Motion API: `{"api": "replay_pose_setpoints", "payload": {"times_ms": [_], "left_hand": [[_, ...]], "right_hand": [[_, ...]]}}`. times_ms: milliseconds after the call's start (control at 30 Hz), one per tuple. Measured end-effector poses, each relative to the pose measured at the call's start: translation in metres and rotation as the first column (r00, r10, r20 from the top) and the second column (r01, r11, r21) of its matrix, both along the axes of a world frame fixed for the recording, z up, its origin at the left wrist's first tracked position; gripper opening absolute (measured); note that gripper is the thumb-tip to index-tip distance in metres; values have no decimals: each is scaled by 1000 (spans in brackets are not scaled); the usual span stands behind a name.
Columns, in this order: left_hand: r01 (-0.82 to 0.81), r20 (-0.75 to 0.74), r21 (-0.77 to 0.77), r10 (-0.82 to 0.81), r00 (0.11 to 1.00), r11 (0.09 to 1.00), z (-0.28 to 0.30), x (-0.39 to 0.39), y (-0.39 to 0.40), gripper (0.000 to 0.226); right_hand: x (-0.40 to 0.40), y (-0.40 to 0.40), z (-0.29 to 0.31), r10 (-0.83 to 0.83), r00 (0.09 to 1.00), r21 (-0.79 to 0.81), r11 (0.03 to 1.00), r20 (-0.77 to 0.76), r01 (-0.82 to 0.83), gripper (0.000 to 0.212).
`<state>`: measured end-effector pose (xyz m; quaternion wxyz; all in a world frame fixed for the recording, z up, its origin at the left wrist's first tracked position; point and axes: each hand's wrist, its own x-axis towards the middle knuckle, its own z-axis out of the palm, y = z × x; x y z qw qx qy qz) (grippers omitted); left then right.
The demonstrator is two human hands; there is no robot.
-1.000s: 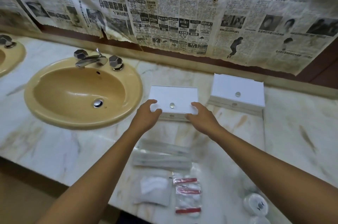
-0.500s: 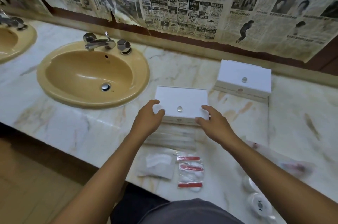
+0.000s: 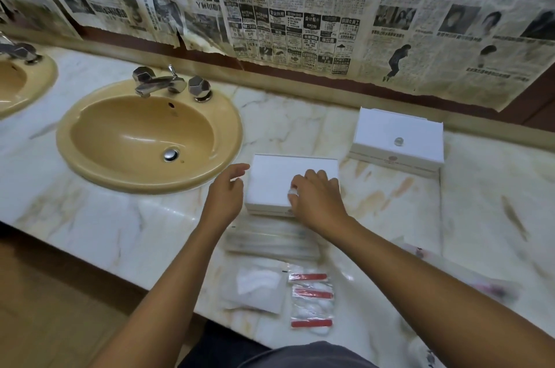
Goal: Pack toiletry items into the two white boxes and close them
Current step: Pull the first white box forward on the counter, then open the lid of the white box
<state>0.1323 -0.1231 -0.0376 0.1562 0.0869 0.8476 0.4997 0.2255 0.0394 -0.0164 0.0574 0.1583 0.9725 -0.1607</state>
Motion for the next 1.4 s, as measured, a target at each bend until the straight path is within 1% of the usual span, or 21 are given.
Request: {"api": "replay_pose_setpoints", "payload": {"times_ms": [133, 200, 367, 467, 567, 633, 667, 733, 767, 800, 867, 900, 1000, 1033, 1100, 1167, 1300, 1333, 1400], "left_hand": [[-106, 44, 160, 100, 994, 981, 0, -4, -3, 43], [-134, 57, 208, 125, 991, 969, -4, -6, -2, 40], [-97, 20, 241, 95, 995, 966, -19, -7, 12, 23], [-95, 3, 247, 97, 995, 964, -22, -14, 26, 25], [-25, -55, 240, 40, 998, 970, -20, -25, 36, 15], [-5, -58, 224, 19, 998, 975, -19, -30, 42, 18], [-16, -49, 222, 28, 998, 975, -19, -32, 44, 18], [-33, -55, 211, 46, 997, 977, -22, -38, 45, 19], [-32, -64, 199, 46, 997, 979, -24, -41, 46, 20], [-35, -69, 186, 49, 996, 982, -24, -44, 46, 20], [-48, -80, 146, 60, 995, 988, -23, -50, 47, 20], [-57, -84, 128, 68, 994, 990, -22, -51, 48, 22], [-85, -90, 72, 91, 992, 994, -20, -55, 49, 25], [-91, -86, 56, 96, 992, 994, -20, -56, 49, 26], [-100, -66, 51, 103, 993, 994, -21, -58, 48, 32], [-108, -45, 52, 110, 993, 993, -20, -58, 47, 35], [-112, -13, 53, 112, 994, 992, -15, -54, 45, 28], [-111, -6, 55, 112, 994, 992, -15, -53, 45, 29], [-115, 5, 57, 115, 993, 992, -13, -52, 45, 31]], "right_hand": [[-13, 7, 17, -6, 1000, -66, 998, 19, 8, 24], [-21, 11, 29, -19, 1000, -82, 996, 8, 20, 24], [-42, 23, 49, -63, 998, -94, 994, -25, 61, 28], [-55, 30, 56, -105, 994, -118, 988, -30, 101, 29], [-64, 36, 60, -119, 991, -101, 989, -58, 112, 29], [-64, 39, 60, -112, 980, -34, 994, -165, 108, 26], [-62, 38, 60, -101, 960, 2, 994, -259, 105, 25], [-51, 30, 60, -46, 887, 41, 996, -460, 73, 24], [-45, 24, 59, -18, 859, 41, 998, -511, 45, 22], [-38, 17, 56, 5, 850, 25, 1000, -527, 10, 21], [-23, 3, 44, 44, 868, -50, 996, -494, -79, 20], [-14, -3, 37, 69, 895, -91, 988, -441, -121, 20], [7, -20, 10, 174, 971, -158, 967, -167, -200, 27], [12, -24, 2, 203, 976, -169, 962, -80, -214, 29], [19, -32, -11, 243, 970, -179, 956, 29, -234, 30], [23, -38, -20, 275, 958, -160, 952, 79, -260, 30], [23, -45, -28, 314, 937, -143, 945, 149, -294, 34], [23, -47, -29, 323, 933, -135, 943, 162, -303, 33], [22, -49, -30, 332, 930, -112, 942, 155, -317, 24]]}}
